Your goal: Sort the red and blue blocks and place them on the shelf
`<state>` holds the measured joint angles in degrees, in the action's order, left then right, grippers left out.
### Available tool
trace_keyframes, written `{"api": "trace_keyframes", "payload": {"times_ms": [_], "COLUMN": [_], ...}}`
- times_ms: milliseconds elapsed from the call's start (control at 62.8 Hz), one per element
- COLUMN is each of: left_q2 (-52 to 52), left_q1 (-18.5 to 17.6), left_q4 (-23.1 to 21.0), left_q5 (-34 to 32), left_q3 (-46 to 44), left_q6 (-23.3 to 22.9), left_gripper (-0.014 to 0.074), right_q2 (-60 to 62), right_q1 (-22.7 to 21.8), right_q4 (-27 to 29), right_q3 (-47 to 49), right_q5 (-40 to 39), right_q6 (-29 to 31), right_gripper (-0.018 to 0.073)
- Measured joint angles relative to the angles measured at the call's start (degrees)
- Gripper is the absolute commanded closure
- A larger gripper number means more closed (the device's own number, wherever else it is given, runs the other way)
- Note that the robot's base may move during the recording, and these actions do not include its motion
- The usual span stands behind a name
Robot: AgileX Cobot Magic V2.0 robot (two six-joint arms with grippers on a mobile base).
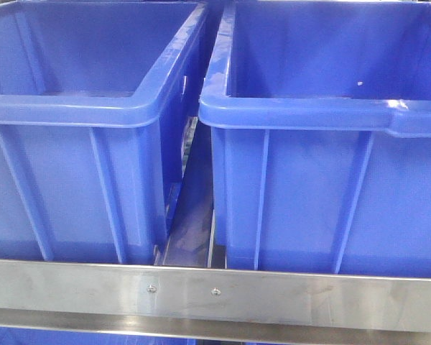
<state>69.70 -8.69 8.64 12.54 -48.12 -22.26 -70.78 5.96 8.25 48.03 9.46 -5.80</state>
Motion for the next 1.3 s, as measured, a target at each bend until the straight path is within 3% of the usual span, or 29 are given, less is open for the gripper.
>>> {"api": "trace_keyframes", "payload": {"times_ms": [668, 891, 1305], "left_q2": [-4.3, -6.7, -10.8], "left_q1": [0.0, 0.0, 0.0], "left_q4": [-0.2, -0.2, -0.2], "left_q5": [2.6, 3.7, 7.2], "left_q3": [0.0, 0.0, 0.7], "left_q6": [0.0, 0.0, 0.0], "left_gripper": [0.0471, 0.0471, 0.0471], "right_q2": [5.9, 9.4, 17.8], "right_q1": [0.0, 0.0, 0.0], "right_q4": [-0.5, -3.4, -3.8], "right_q3": [0.0, -2.5, -7.3], "right_q5": [3.0, 5.2, 5.9], "right_q6": [0.0, 0.0, 0.0], "right_gripper": [0.0510, 0.0510, 0.0510]}}
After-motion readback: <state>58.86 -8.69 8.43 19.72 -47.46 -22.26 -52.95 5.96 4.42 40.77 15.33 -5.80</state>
